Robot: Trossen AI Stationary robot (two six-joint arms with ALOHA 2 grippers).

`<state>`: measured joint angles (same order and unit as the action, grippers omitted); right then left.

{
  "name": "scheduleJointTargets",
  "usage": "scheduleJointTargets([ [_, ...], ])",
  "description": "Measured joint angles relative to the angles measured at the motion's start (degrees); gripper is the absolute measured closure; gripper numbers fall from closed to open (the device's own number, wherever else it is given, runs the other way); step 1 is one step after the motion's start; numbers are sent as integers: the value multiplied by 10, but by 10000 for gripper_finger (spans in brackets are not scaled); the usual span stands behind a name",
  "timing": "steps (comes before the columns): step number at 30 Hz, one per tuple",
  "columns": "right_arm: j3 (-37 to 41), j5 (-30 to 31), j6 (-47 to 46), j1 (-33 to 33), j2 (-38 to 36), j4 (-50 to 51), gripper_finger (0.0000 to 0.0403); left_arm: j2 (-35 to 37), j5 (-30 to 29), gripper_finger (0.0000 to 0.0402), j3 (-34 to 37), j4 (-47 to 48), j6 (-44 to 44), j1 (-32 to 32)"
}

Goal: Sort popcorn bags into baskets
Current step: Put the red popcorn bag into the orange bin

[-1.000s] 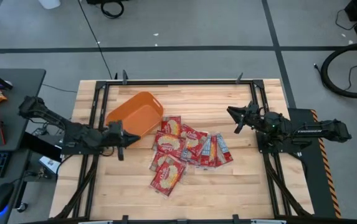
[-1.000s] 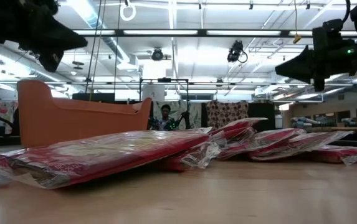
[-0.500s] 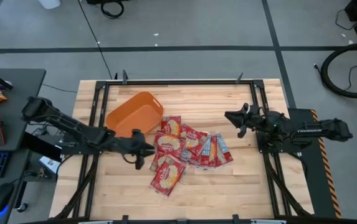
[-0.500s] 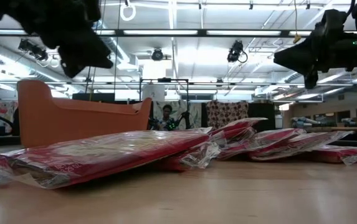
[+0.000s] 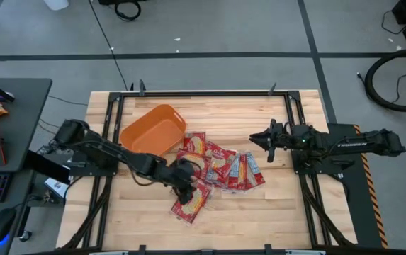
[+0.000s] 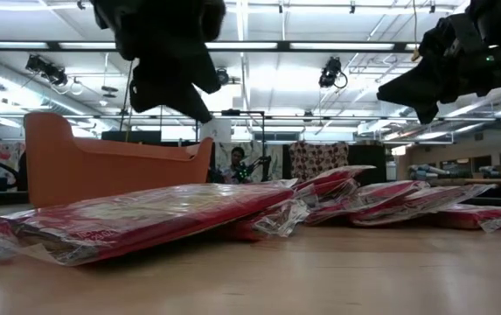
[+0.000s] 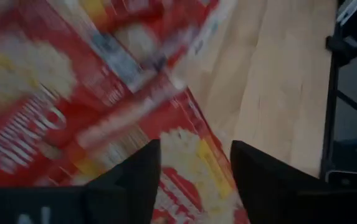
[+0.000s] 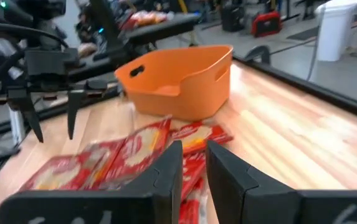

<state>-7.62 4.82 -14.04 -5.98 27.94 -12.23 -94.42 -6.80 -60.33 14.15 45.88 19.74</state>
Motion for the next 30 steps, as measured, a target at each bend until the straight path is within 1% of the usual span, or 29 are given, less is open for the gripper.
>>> scheduleJointTargets([
  [3, 0, -12, 14, 8, 12, 0, 327, -26, 40, 169, -21, 27, 55, 0],
  [6, 0, -10, 26, 21, 22, 0, 327, -32, 70, 154, -27, 38, 131, 14],
  [8, 0, 8, 36, 32, 29, 0, 327, -32, 56, 153, -38, 39, 181, 34],
  [11, 0, 56, 50, 50, 45, 0, 327, -37, 1, 160, -63, 71, 237, 69],
  [13, 0, 77, 58, 61, 55, -2, 327, -52, -30, 165, -92, 102, 265, 88],
  [15, 0, 84, 61, 71, 66, -10, 327, -74, -55, 169, -128, 139, 292, 102],
  [17, 0, 85, 62, 81, 74, -11, 327, -106, -65, 170, -167, 167, 315, 109],
  [24, 0, 93, 93, 101, 86, -28, 327, -227, -67, 171, -324, 285, 350, 112],
  [30, 0, 93, 124, 115, 86, -39, 327, -321, -63, 171, -474, 441, 402, 112],
])
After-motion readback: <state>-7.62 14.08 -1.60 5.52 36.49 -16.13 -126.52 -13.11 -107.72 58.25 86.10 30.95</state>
